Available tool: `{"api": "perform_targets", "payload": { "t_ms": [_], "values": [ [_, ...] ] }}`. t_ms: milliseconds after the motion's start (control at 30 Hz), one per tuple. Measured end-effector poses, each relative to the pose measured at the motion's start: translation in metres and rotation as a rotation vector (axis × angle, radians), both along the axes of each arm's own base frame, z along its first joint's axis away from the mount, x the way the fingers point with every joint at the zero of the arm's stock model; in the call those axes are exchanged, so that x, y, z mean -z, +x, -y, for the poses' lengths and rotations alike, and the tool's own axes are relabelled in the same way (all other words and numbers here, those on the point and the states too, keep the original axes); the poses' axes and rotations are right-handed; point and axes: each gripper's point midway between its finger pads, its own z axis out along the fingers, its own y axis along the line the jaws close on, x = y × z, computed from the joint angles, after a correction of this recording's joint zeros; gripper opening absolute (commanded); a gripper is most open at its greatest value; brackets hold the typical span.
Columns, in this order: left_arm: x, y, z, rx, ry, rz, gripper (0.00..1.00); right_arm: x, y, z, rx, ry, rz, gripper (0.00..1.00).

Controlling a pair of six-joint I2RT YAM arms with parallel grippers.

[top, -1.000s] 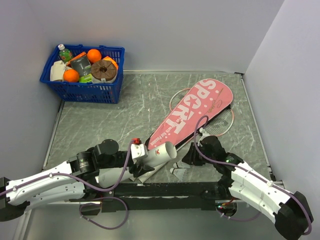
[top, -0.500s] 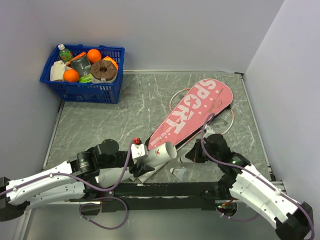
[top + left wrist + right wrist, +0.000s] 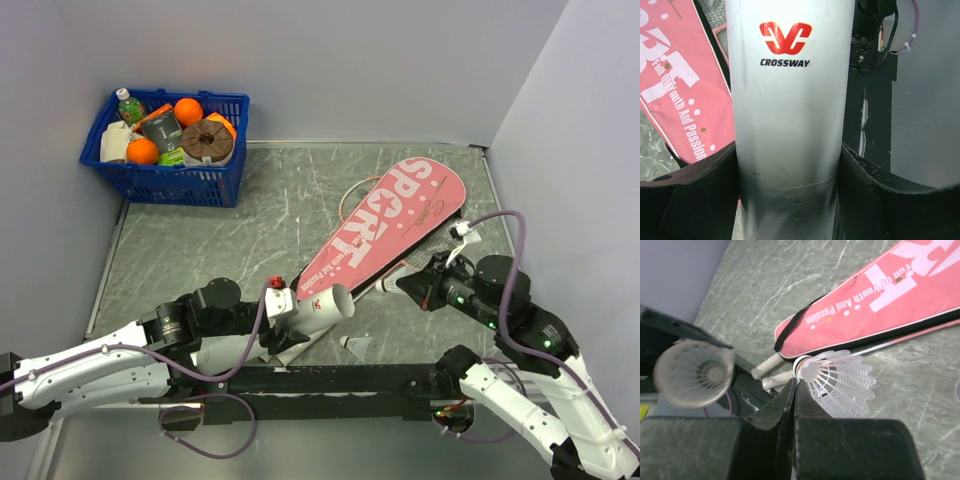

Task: Pack up the badminton gear

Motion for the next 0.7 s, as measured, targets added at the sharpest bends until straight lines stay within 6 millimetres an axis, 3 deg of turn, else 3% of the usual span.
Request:
{"api": "perform_targets", "payload": {
  "t_ms": [233, 700],
  "values": [
    [0.005, 0.001, 0.002, 0.001, 0.017, -0.007, 0.01, -0.035, -0.021, -0.005, -0.110, 0.031, 0.044, 0.00],
    [0.005, 0.001, 0.002, 0.000, 0.017, -0.008, 0.01, -0.043, -0.034, -0.035, -0.284, 0.100, -0.010, 0.00]
  ]
}}
